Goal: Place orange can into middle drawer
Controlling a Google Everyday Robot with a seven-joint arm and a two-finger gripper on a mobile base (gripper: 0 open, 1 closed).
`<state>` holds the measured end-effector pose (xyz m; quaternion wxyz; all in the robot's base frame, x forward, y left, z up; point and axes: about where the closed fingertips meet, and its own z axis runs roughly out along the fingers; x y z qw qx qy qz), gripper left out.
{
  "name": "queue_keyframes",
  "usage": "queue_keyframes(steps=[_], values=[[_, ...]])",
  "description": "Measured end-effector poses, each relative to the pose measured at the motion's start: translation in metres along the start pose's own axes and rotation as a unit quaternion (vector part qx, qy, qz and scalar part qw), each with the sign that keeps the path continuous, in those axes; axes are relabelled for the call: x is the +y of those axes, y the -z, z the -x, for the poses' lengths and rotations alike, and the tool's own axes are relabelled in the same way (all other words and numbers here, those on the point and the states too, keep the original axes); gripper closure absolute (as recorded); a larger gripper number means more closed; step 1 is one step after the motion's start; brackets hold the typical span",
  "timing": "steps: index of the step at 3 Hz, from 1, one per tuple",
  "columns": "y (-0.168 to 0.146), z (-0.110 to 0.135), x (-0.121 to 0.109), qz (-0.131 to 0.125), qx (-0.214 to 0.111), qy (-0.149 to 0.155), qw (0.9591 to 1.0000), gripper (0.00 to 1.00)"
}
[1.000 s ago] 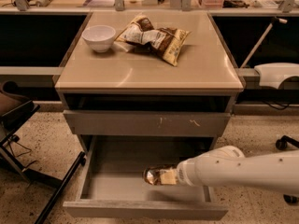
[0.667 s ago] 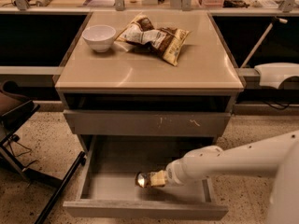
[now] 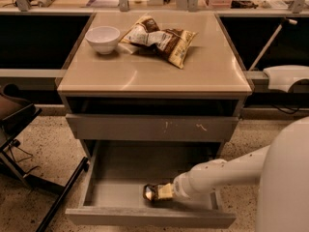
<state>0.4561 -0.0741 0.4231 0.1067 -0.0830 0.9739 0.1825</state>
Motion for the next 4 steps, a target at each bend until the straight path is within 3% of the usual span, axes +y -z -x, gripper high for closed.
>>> queue_keyframes(steps=[2,3,4], values=[[-0.033,0.012,-0.029,-0.039,-0.030,-0.051,0.9975,1.00],[-0.035,0.021,-0.024,-0.039,-0.040,-0.044,0.9975,1.00],[-0.035,0.021,-0.024,-0.039,-0.040,-0.044,0.9975,0.81]])
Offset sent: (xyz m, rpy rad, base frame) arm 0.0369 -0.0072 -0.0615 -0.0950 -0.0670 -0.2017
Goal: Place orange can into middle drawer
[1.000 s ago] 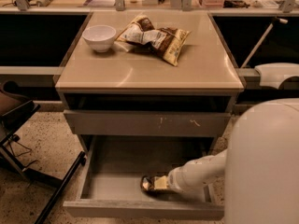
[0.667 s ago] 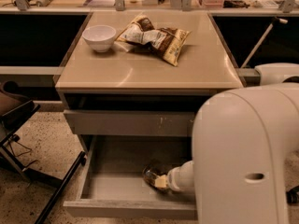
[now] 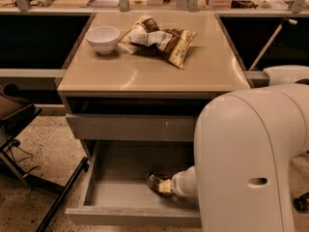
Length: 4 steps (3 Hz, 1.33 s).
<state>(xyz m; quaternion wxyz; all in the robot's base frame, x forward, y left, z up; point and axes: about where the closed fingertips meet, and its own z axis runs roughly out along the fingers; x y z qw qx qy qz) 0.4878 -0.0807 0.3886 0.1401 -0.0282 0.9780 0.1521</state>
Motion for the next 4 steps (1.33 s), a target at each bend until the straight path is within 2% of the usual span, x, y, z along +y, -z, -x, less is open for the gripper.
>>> queue_keyframes(steps=[3,4], values=[[0.0000,0.0000,0.0000,0.000,0.000,0.000,1.0000,0.11],[0.0000,0.0000,0.0000,0.000,0.000,0.000,1.0000,0.00]])
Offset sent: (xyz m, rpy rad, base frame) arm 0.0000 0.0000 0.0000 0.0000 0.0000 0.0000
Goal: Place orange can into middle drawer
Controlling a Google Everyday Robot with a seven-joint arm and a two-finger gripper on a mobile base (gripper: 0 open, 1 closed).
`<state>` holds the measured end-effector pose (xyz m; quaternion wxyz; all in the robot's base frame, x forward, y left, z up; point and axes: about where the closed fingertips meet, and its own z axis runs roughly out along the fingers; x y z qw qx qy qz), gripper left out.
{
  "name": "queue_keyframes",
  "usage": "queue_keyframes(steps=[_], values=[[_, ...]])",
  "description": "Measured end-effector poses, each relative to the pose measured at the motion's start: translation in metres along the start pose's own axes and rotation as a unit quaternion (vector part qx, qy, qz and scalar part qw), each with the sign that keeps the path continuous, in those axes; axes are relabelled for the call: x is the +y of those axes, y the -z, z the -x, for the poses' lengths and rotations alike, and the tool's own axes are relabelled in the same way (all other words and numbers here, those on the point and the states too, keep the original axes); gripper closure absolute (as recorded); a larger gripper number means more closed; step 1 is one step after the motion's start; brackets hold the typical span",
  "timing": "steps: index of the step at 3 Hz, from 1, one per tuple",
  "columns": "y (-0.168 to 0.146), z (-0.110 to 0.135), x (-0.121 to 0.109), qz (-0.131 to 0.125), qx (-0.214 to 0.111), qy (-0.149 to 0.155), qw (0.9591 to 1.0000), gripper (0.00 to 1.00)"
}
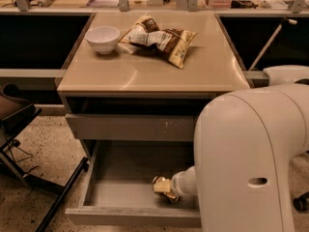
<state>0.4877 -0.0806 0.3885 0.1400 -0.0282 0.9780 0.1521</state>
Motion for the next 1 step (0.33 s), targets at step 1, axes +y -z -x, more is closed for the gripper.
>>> queue_keyframes(steps=[1], values=[[0.0000,0.0000,0.0000,0.000,0.000,0.000,1.0000,0.00]])
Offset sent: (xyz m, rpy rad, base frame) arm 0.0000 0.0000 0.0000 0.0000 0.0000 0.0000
